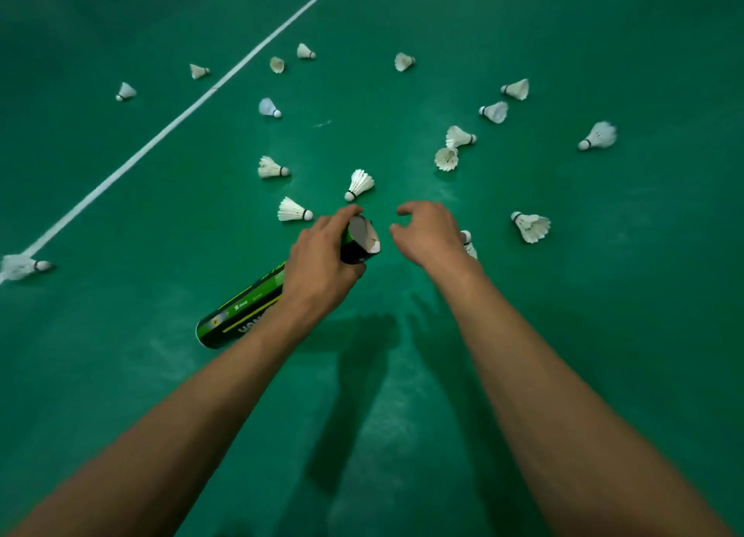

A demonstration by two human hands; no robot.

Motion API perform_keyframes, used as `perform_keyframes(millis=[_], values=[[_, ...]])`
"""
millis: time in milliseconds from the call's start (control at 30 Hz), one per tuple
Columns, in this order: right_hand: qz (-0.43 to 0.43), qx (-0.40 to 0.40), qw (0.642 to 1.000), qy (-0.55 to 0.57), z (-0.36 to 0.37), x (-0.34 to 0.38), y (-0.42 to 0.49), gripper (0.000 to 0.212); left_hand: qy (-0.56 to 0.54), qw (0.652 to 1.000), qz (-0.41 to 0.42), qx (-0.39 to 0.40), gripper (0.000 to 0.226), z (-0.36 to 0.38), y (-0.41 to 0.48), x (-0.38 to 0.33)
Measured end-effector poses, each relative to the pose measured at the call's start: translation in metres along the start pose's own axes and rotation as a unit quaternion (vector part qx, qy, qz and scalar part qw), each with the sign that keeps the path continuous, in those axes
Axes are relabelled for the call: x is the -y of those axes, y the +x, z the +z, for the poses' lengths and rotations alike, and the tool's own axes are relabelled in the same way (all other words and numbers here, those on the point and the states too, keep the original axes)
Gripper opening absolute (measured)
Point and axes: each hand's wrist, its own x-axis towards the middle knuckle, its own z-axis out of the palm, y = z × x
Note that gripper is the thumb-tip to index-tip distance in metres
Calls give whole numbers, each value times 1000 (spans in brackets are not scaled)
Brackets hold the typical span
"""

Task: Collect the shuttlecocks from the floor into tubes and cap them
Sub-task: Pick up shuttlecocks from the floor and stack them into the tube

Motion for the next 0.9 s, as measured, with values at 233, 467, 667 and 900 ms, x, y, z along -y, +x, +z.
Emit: perform_keyframes(millis=[233, 467, 667, 900], values=[[55, -4, 997, -48, -7, -57, 21, 54, 17, 997, 70, 18, 78, 39, 43, -45], [76, 12, 992, -104, -15, -107, 33, 66, -7, 992, 111, 55, 76, 71, 80, -67], [93, -13, 986, -135, -13, -119, 53, 74, -5, 991, 124, 57, 76, 85, 100, -54], [119, 41, 987, -102, 34, -109, 91, 89, 26, 987, 136, 84, 81, 94, 107, -23]])
